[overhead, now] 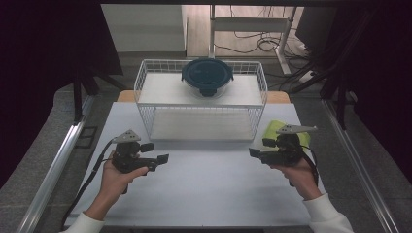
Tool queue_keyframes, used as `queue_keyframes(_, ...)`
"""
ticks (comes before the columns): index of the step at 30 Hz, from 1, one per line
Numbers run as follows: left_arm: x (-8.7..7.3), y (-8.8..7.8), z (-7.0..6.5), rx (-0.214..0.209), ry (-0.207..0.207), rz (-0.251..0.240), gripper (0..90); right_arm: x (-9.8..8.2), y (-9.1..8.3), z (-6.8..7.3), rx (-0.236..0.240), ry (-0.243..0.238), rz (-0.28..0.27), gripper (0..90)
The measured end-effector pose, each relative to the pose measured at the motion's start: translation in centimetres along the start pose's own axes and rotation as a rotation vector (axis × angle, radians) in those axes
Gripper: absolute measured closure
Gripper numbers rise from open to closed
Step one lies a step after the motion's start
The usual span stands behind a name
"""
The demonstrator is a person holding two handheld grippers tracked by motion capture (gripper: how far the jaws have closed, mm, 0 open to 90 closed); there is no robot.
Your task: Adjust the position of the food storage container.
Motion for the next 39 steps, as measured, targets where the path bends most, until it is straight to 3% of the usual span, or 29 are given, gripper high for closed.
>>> queue_keyframes(9, -0.5, 0.6, 0.4, 0.002, -0.008, 0.021, 22.1, -0.3, 0.0, -1.6, -0.050, -0.001, 0.017, 30.0)
queue_keyframes(13, -0.6, 0.9, 0.6, 0.009, -0.003, 0.039, 22.1, 0.0, -0.1, -2.9, -0.084, 0.010, 0.031, 33.4)
queue_keyframes(17, -0.8, 1.3, 0.8, 0.014, -0.001, 0.059, 22.1, 0.1, -0.2, -4.6, -0.128, 0.009, 0.080, 38.2)
queue_keyframes(24, -1.6, 1.5, 0.5, 0.024, 0.004, 0.091, 21.9, 1.2, 0.0, -8.3, -0.211, -0.009, 0.136, 47.6)
queue_keyframes(27, -1.9, 1.5, 0.4, 0.005, -0.007, 0.097, 21.8, 1.7, 0.6, -9.9, -0.256, -0.031, 0.166, 54.6)
queue_keyframes(32, -2.1, 1.7, 0.8, 0.019, -0.014, 0.106, 21.9, 2.3, 2.3, -12.7, -0.296, -0.058, 0.223, 67.6)
queue_keyframes(36, -2.5, 1.8, 1.1, 0.026, -0.018, 0.117, 21.9, 2.6, 3.8, -15.7, -0.321, -0.026, 0.246, 79.0)
queue_keyframes(39, -2.5, 1.8, 1.3, 0.029, -0.023, 0.118, 21.9, 2.6, 5.0, -17.6, -0.343, -0.049, 0.274, 85.1)
Point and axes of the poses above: each handheld gripper's, and its own axes: y roughly forward along the jaws, x roughly out of its top, z roughly to its left, the point moved 5 cm from there along y, roughly forward along the jaws, and after that the axes turned 7 degrees about -x, right-handed, at the moved point
